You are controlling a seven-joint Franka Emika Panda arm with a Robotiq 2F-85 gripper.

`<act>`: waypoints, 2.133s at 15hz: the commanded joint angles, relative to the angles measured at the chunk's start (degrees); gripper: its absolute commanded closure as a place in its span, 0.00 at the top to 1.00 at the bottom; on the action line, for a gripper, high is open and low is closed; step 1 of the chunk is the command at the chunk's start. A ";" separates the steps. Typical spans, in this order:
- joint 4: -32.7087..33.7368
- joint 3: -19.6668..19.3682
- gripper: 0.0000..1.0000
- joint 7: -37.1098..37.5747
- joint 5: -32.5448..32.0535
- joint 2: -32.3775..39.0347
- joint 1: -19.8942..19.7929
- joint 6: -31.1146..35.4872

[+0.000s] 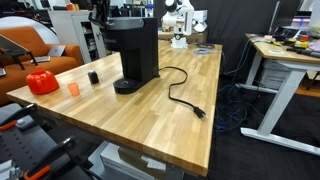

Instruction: Open the lid of the object

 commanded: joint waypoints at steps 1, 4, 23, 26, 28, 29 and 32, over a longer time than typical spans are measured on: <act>2.86 -0.32 0.00 -1.70 -0.15 2.07 -1.04 -1.41; 2.45 -0.49 0.00 -1.62 -0.14 1.43 -1.36 -2.15; 4.33 -0.57 0.00 -2.80 -3.85 -1.30 -1.65 -4.00; 5.91 -0.91 0.00 -2.88 -3.48 -1.81 -1.60 -4.47; 7.21 -1.01 0.00 -2.96 -3.24 -2.15 -1.33 -4.81; 7.90 -0.93 0.00 -3.06 -3.18 -2.39 -1.17 -5.00; 10.13 -0.50 0.00 -3.32 -3.02 -2.40 -0.48 -5.73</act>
